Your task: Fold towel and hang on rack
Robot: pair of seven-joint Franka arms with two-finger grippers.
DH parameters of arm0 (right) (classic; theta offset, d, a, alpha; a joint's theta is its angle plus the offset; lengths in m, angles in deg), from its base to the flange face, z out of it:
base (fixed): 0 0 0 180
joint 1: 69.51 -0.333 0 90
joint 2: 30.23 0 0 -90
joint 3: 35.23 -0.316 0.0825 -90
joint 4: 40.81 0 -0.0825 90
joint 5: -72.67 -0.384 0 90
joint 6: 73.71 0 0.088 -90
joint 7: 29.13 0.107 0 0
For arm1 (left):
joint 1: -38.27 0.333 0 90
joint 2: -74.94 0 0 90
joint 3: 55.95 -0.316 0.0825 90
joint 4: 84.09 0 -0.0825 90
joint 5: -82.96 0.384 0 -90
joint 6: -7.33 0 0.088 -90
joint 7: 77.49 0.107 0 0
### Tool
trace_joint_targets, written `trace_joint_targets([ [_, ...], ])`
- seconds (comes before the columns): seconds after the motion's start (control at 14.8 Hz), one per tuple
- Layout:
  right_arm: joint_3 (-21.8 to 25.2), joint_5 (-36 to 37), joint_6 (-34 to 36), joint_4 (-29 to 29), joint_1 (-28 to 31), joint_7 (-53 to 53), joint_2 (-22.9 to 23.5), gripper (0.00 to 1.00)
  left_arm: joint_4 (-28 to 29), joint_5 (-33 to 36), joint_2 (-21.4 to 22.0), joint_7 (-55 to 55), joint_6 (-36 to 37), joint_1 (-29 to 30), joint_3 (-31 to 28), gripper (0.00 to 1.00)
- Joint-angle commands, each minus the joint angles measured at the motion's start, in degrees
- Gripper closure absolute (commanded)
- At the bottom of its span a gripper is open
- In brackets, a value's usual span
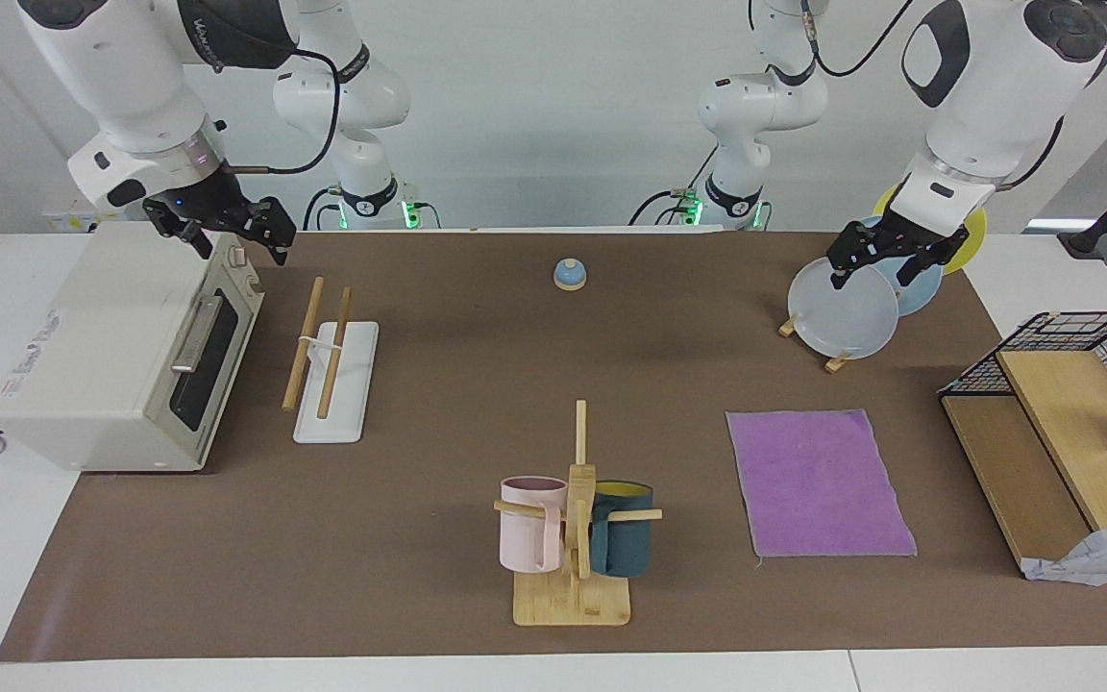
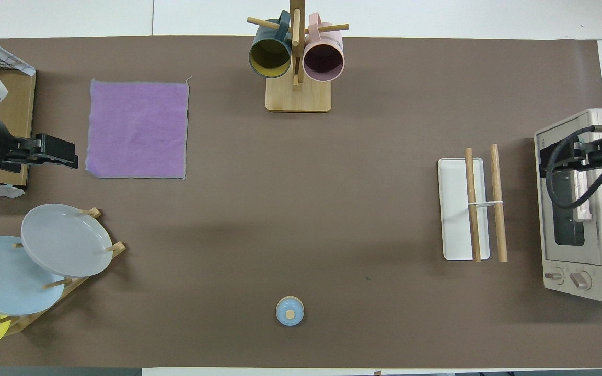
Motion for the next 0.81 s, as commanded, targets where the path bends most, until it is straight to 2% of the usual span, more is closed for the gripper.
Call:
trace_joint_targets([
  [0.0, -0.2, -1.3, 0.4, -0.2, 0.7, -1.3, -0.6, 0.0, 0.6, -0.5, 1.1, 0.5, 1.0, 0.5, -0.2, 0.0],
  [0.4, -0.2, -1.3, 0.4, -0.2, 0.7, -1.3, -0.6, 0.0, 2.2, -0.5, 1.7, 0.3, -0.4, 0.8, -0.3, 0.0],
  [0.61, -0.2, -1.3, 0.4, -0.2, 0.8, -1.3, -0.6, 0.0, 5.5, -0.5, 2.0, -0.1, -4.7, 1.2, -0.3, 0.0],
  [0.74, -0.2, -1.3, 0.4, -0.2, 0.7, -1.3, -0.6, 0.0, 9.1, -0.5, 1.0, 0.3, -9.6, 4.2, -0.2, 0.0],
])
